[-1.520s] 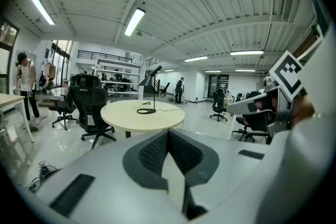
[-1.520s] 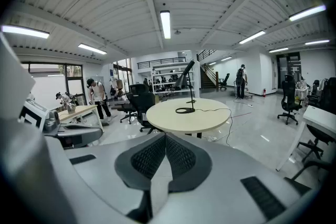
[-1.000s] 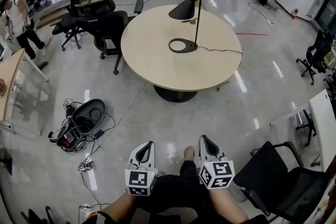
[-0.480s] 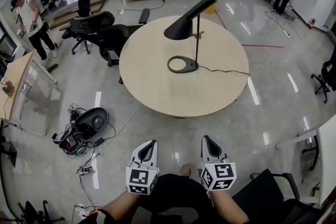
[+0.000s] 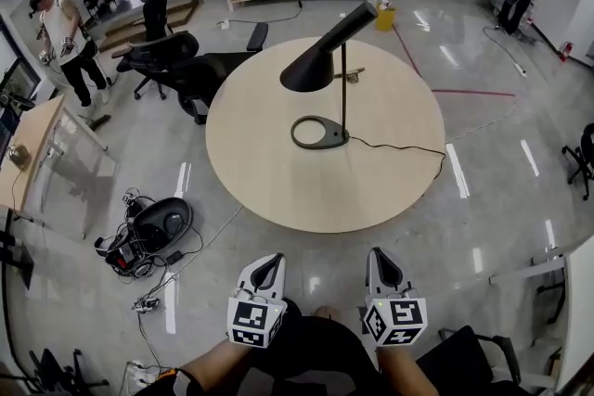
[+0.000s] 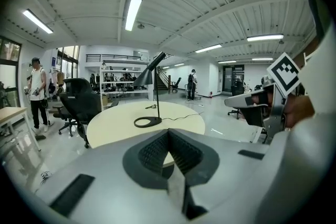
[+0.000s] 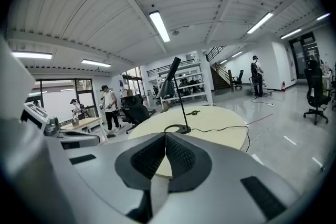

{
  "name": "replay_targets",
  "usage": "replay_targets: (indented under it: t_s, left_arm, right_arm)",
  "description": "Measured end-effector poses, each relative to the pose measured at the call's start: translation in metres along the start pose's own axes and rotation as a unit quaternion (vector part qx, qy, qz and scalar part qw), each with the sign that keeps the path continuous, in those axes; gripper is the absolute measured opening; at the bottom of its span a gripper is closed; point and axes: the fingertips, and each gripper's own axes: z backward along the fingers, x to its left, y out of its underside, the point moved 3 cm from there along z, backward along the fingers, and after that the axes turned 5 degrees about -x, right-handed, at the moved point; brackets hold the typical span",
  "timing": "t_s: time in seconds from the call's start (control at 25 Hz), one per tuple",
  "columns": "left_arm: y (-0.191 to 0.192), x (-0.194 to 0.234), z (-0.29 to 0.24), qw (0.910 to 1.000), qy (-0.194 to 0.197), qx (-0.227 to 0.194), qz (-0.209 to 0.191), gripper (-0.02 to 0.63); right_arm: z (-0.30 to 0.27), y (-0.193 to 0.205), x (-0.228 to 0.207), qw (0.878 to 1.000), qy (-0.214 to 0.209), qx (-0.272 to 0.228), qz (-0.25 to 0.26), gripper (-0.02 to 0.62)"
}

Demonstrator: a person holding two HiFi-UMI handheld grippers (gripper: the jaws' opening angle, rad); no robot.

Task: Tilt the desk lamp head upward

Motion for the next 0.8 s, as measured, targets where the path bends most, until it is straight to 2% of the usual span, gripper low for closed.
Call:
replay_targets:
  t_s: [0.24,0.4,0.6,0.8]
  left_arm:
    - [-0.006,0.029,-0.061,0.9998,0.011,0.002,0.017,0.046]
    - [-0.028,0.059,-0.116,0.9990,0.033,-0.006,0.029,0.046]
    - [-0.074,0.097,-0.180,0.9970,0.060,-0.029,0.041,0.046]
    - [-0.104,0.158,-0.228,0.9939,0.078,-0.038,0.068,0.046]
  right_arm:
    - [-0.051,-0.009,-0.020,1.000,0.017,-0.002,-0.004,0.015]
    - [-0.092,-0.029,-0.032,0.999,0.043,0.001,0.006,0.015]
    - [-0.153,-0.077,-0.043,0.997,0.065,-0.011,0.035,0.015]
    - [-0.217,-0.127,-0.030,0.995,0.066,-0.041,0.060,0.015]
